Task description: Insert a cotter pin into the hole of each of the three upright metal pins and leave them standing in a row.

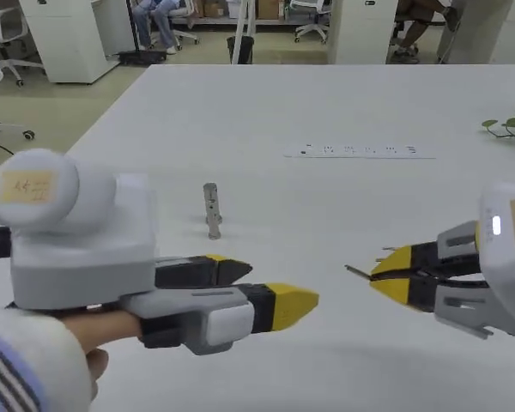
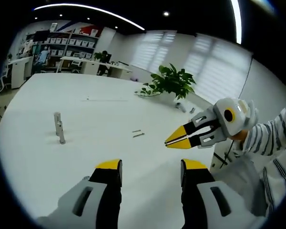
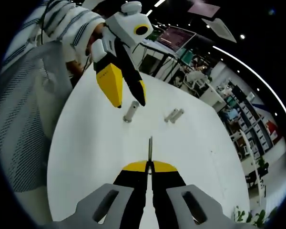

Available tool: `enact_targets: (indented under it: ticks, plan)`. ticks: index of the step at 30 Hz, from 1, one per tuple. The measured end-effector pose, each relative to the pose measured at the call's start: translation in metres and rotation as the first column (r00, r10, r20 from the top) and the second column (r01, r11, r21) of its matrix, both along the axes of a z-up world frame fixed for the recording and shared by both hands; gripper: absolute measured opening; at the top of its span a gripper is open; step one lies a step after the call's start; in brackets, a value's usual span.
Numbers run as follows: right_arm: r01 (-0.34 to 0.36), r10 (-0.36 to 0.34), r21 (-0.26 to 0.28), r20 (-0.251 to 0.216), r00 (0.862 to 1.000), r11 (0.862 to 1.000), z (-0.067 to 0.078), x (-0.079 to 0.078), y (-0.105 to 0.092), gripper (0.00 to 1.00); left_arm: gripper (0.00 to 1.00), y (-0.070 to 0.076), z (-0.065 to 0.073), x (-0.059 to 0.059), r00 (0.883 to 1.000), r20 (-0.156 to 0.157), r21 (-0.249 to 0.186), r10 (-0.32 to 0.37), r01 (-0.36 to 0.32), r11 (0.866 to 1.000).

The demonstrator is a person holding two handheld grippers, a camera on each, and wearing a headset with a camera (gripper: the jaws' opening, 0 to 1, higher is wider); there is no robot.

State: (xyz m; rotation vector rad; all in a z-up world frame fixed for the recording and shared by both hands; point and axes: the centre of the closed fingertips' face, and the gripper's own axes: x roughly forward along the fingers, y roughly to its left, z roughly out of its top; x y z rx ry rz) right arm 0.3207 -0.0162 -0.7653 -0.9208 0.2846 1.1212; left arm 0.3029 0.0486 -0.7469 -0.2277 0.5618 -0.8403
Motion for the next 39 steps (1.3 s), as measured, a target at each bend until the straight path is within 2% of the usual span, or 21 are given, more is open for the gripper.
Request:
enact_targets:
  ticks: [4, 8, 15, 16, 21, 28, 34, 39]
  plan:
    - [-0.013, 0.013, -0.002, 0.015, 1.0, 1.0, 0.002, -0.005, 0.003, 0.02, 0.41, -0.013, -0.003, 0.001, 0.999, -0.035, -0.042, -0.027, 0.025, 0.999]
    - [-0.016, 0.016, -0.013, 0.029, 0.999, 1.0, 0.001, -0.008, 0.004, 0.02, 0.36, -0.024, -0.008, -0.001, 0.996, -0.069, -0.062, -0.048, 0.044, 0.997]
    - [-0.025, 0.025, -0.008, 0.04, 0.999, 1.0, 0.002, -0.012, 0.009, 0.02, 0.23, -0.035, -0.006, -0.001, 0.994, -0.088, -0.118, -0.058, 0.048, 0.992]
    - [-0.028, 0.028, -0.003, 0.04, 0.999, 1.0, 0.002, -0.013, 0.011, 0.02, 0.21, -0.036, -0.006, -0.002, 0.993, -0.099, -0.128, -0.057, 0.044, 0.991]
    - [-0.045, 0.045, 0.002, 0.051, 0.998, 0.999, 0.004, -0.015, 0.016, 0.02, 0.15, -0.037, -0.005, -0.001, 0.991, -0.128, -0.167, -0.04, 0.018, 0.986]
    - [-0.063, 0.064, -0.005, 0.064, 0.996, 0.998, 0.005, -0.016, 0.019, 0.02, 0.11, -0.034, -0.006, -0.002, 0.988, -0.154, -0.187, -0.026, -0.003, 0.982]
    - [-0.081, 0.081, -0.002, 0.068, 0.994, 0.997, 0.006, -0.019, 0.025, 0.02, 0.1, -0.036, -0.006, -0.005, 0.986, -0.163, -0.191, -0.027, -0.005, 0.981]
    - [-0.093, 0.093, -0.006, 0.087, 0.992, 0.996, 0.009, -0.02, 0.029, 0.02, 0.1, -0.034, -0.005, -0.003, 0.986, -0.166, -0.196, -0.008, -0.025, 0.98]
